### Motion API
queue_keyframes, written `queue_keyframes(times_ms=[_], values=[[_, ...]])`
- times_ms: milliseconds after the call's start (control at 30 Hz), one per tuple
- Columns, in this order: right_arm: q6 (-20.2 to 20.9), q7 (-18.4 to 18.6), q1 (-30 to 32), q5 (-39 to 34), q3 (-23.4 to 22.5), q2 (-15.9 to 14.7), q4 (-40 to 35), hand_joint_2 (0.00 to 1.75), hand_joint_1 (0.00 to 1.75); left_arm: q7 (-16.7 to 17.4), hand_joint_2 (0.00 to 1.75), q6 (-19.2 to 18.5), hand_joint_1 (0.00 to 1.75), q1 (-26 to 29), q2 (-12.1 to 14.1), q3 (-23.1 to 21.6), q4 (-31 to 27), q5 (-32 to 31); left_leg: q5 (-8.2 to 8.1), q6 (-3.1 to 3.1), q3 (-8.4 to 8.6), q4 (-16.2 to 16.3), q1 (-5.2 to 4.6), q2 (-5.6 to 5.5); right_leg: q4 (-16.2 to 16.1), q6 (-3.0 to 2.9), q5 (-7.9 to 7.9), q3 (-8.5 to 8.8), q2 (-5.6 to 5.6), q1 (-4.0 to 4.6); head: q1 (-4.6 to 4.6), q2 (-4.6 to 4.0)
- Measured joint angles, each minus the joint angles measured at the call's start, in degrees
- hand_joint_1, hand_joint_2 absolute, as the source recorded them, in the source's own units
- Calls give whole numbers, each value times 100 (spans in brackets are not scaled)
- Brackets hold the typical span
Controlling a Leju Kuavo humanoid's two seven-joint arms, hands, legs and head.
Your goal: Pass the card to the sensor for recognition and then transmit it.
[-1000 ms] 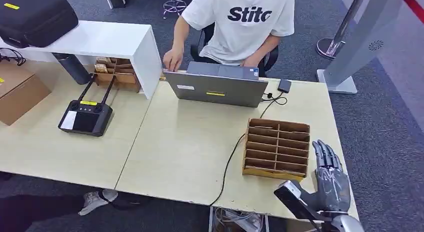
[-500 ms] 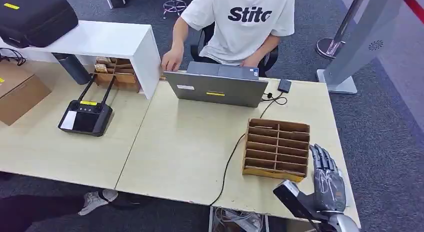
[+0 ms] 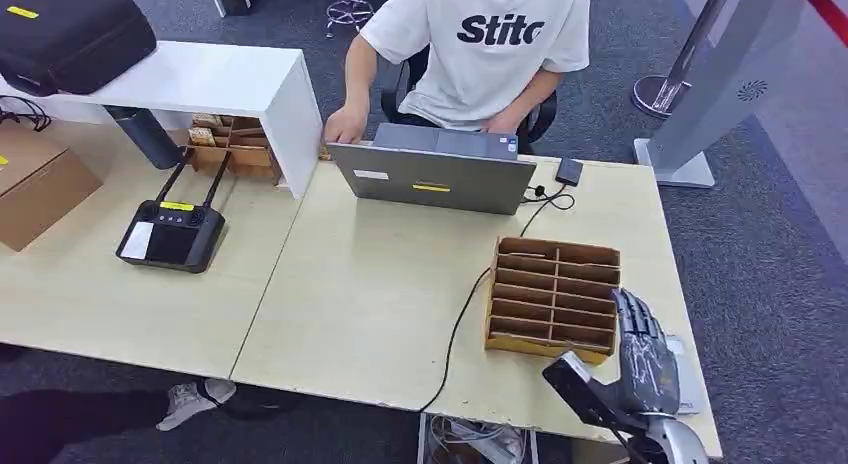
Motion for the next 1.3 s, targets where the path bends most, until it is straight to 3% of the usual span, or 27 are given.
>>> queue_keyframes(times_ms=[433,467,500,533,1300], values=[[-50,28,-26,4,5,89,303,175,5,2,175,0,0,-8,0,-20,0,0,0,0,1,0,0,0,0,0,0,0,0,0,-2,0],[-83,33,-26,4,5,105,358,175,89,2,175,0,0,-9,0,-22,0,0,0,0,1,0,0,0,0,0,0,0,0,0,0,0],[-105,35,-26,4,5,116,396,175,155,2,175,0,0,-10,0,-22,0,0,0,0,0,0,0,0,0,0,0,0,0,0,-2,0],[-123,35,-26,4,7,125,429,175,175,2,175,0,0,-11,0,-22,2,0,0,0,0,0,0,0,0,0,0,0,0,0,-2,0],[-334,33,-112,-92,13,194,640,175,175,28,175,0,0,4,0,-11,9,0,0,0,16,0,0,6,-1,0,0,14,3,0,-2,0]])
